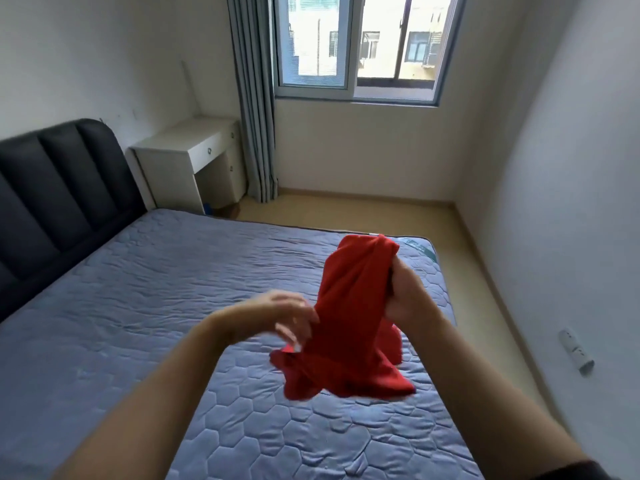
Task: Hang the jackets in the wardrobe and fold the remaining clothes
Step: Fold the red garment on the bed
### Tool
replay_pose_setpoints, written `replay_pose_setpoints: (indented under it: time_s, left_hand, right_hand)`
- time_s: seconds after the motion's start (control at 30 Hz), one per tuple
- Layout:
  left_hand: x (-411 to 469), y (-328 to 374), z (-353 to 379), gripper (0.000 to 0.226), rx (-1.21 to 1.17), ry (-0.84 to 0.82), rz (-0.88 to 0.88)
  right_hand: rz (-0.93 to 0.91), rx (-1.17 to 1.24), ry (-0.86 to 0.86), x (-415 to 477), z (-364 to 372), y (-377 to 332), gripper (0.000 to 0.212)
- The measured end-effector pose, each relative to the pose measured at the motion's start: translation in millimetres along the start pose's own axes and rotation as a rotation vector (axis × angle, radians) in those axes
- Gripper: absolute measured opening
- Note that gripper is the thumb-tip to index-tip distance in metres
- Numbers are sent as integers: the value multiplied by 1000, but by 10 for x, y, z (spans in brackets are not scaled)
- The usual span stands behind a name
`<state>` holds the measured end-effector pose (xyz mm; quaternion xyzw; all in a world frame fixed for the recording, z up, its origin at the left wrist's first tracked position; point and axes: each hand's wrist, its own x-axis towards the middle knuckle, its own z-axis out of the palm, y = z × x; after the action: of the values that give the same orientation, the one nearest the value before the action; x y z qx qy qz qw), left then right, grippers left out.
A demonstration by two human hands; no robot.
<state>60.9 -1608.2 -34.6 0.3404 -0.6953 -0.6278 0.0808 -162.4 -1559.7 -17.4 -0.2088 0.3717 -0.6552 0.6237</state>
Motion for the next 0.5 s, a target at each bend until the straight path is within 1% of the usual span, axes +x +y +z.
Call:
replay_pose_setpoints:
  time_s: [0.03, 0.07, 0.1, 0.13, 0.2, 0.23, 0.27, 0.33, 0.37, 0.43, 0.47, 0.5]
  left_hand:
    - [88, 44, -34, 13, -28, 227, 77]
    - [191, 91, -65, 4, -11, 406, 153]
    - [303, 139, -82, 10, 43, 479, 219]
    - [412, 190, -71, 26, 118, 445, 270]
    - [626, 251, 45, 62, 347, 262, 330]
    - [724, 276, 147, 70, 471, 205, 363]
    - [815, 278, 257, 66, 565, 187, 411]
    - [970, 226, 459, 39, 625, 212, 471]
    - [1013, 205, 529, 27, 618, 235, 473]
    - [1087, 166, 580, 10, 639, 346, 448]
    - [1099, 153, 586, 11, 669, 423, 469]
    - [1103, 132, 595, 21, 697, 498, 504]
  right_hand:
    - [-1, -2, -31, -65, 46, -63, 58]
    - [-12, -9, -48, -109, 74, -122, 60]
    - [-36, -29, -50, -151, 94, -181, 62]
    - [-63, -60, -40, -186, 105, -238, 63]
    - [-62, -99, -39, -226, 60, -350, 65]
    - [-50, -94, -38, -249, 24, -400, 62]
    - [-45, -85, -19, -270, -23, -438, 51]
    - [-65, -67, 18, -307, -179, -497, 25]
    - [-92, -65, -2, -341, -279, -515, 19]
    - [-96, -60, -109, -444, -498, -538, 19]
    - [-69, -73, -160, -496, -608, -544, 19]
    - [-45, -92, -193, -564, -697, -556, 18]
